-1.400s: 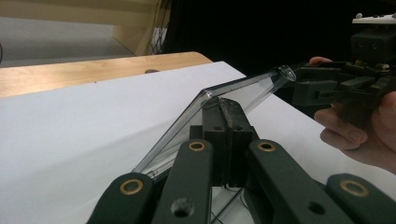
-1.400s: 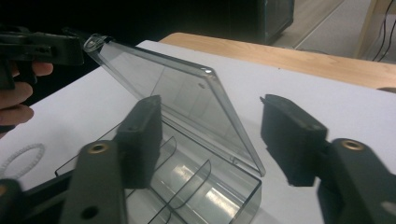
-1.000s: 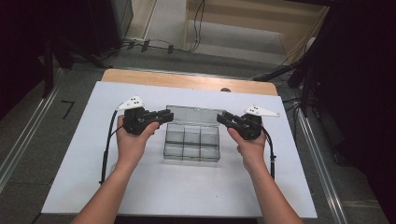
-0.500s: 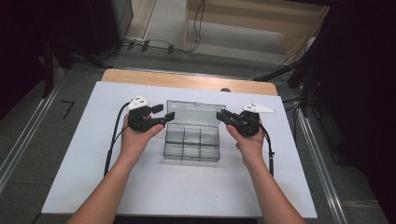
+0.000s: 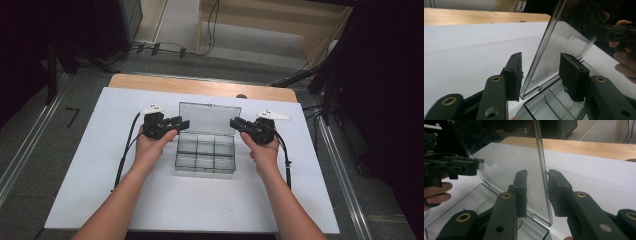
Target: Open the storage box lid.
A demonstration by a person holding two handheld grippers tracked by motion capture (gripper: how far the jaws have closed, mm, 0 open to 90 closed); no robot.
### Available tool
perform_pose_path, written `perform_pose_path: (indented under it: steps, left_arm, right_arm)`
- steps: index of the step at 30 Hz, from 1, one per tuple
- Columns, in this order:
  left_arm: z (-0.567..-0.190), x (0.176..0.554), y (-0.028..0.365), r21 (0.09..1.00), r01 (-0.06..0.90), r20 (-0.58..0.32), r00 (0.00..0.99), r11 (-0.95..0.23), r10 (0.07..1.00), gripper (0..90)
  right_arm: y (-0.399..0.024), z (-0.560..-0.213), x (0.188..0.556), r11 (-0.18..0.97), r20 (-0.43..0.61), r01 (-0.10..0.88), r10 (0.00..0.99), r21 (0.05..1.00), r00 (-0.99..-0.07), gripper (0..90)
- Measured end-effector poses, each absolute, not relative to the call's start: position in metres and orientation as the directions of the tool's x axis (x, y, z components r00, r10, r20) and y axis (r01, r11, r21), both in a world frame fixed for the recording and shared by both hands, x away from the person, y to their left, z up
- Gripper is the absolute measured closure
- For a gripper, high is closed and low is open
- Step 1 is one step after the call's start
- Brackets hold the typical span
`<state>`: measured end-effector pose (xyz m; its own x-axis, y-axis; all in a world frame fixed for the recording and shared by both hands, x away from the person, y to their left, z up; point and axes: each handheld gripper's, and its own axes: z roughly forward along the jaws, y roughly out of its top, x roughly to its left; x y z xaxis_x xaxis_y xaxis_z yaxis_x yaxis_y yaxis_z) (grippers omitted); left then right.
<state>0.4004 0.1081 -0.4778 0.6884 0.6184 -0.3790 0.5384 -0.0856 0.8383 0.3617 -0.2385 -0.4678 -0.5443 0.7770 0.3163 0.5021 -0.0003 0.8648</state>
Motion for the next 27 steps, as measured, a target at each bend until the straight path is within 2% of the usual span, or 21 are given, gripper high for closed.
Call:
perform_pose_path:
  steps: [10, 18, 27]
  left_arm:
    - [-0.483, 0.405, 0.109, 0.817, 0.576, -0.426, 0.647, -0.039, 0.632, 67.3]
    - [-0.487, 0.409, 0.109, 0.806, 0.591, -0.442, 0.625, -0.020, 0.644, 70.1]
    - [-0.490, 0.411, 0.108, 0.800, 0.600, -0.443, 0.604, -0.013, 0.662, 73.8]
  right_arm:
    - [-0.236, -0.481, 0.370, -0.014, 0.339, 0.527, 0.781, 0.850, -0.525, 67.6]
    - [-0.234, -0.488, 0.375, -0.033, 0.350, 0.537, 0.792, 0.843, -0.500, 71.2]
    - [-0.235, -0.493, 0.380, -0.058, 0.380, 0.552, 0.786, 0.832, -0.488, 70.6]
